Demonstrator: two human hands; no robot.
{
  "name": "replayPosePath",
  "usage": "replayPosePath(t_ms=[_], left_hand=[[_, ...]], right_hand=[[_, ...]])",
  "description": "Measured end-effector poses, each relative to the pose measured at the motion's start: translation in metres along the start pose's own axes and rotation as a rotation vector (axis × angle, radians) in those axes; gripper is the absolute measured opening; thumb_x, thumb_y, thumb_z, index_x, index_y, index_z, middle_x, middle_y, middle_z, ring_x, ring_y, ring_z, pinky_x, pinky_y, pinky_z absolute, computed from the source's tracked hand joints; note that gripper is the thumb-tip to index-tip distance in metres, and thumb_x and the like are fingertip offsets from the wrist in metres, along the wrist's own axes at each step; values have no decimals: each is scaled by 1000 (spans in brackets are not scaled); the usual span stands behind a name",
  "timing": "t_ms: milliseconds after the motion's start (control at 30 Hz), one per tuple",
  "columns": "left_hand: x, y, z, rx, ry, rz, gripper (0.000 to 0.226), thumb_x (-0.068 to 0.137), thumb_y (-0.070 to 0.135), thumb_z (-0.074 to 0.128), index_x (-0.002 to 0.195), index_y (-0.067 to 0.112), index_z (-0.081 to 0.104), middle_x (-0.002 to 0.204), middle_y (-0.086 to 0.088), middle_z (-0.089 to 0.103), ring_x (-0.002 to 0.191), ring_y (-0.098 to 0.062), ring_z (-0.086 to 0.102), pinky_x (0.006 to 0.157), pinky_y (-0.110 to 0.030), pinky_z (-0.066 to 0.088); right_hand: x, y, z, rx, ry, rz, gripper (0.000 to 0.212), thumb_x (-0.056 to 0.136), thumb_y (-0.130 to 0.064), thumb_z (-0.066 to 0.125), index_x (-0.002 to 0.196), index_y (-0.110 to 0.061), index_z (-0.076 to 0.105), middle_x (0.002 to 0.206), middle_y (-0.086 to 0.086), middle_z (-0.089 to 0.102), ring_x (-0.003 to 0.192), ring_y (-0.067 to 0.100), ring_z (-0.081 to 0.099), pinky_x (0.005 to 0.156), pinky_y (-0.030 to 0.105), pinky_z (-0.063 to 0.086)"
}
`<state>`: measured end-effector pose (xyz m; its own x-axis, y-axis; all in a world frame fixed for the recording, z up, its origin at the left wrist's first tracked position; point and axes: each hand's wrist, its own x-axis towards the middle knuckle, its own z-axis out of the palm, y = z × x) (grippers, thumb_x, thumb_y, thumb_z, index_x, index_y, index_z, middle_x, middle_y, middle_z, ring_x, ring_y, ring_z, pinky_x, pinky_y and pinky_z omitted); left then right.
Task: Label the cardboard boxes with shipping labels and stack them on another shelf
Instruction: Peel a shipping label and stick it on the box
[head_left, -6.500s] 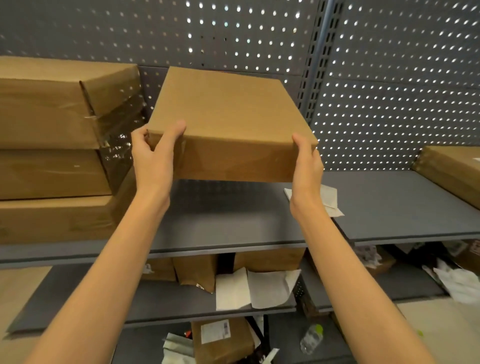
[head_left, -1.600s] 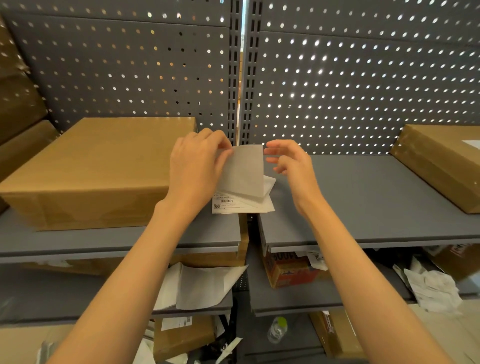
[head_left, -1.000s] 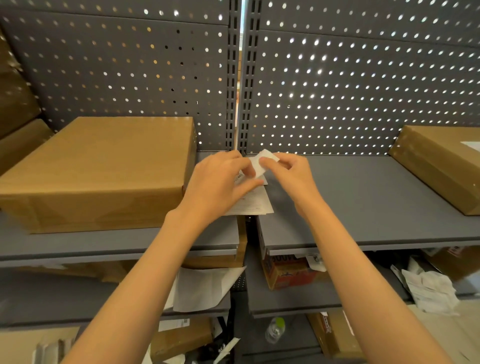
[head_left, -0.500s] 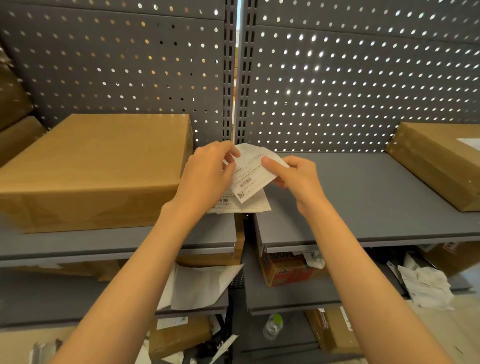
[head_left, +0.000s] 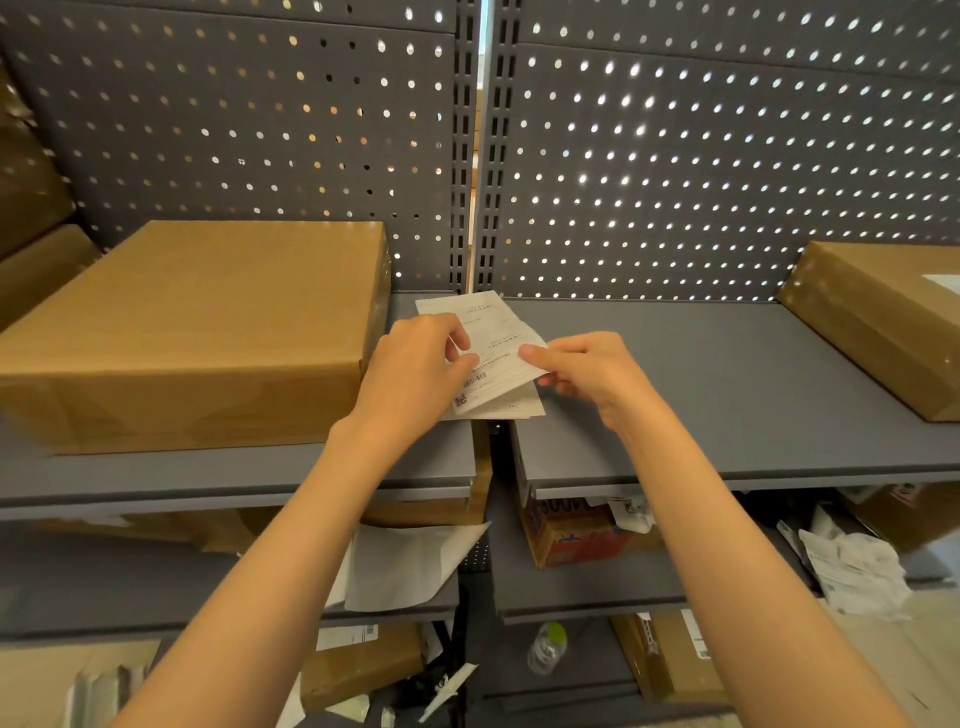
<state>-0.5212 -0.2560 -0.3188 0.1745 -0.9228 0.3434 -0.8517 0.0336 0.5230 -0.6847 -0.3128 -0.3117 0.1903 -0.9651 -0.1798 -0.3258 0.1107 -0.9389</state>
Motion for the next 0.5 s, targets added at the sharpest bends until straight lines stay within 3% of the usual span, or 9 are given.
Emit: replayPosePath(t_ms=[233,300,367,500], left_hand=[[-1,6,2,-72,-118,-249,36,92,41,54,113,12,49,104,-5,62,89,-25,62,71,-31,51],[-1,6,2,-202,-101,-318,37,91,37,56,116,12,45,104,-8,64,80,-23,65,61,-25,53],[0,8,0,-362,-45,-355,34,90,27,61,116,12,45,90,-8,67,62,-16,64,50,-19,51],[0,10,-2,-611,20,-402,35,85,18,68,114,12,49,79,-5,69,57,-14,64,67,-30,58]], right_hand=[[-2,0,-6,178,-50,8,16,86,-22,68,95,-9,70,89,1,71,73,9,62,58,13,48],[-2,0,-6,223,-68,18,14,88,-22,66,95,-11,70,89,0,71,74,9,63,59,15,48],[-4,0,-6,218,-81,40,16,88,-26,66,94,-12,69,90,0,72,73,10,64,61,17,49],[-8,-4,0,340,-98,137,25,81,-31,73,94,-11,66,77,-1,73,58,7,66,53,17,50]])
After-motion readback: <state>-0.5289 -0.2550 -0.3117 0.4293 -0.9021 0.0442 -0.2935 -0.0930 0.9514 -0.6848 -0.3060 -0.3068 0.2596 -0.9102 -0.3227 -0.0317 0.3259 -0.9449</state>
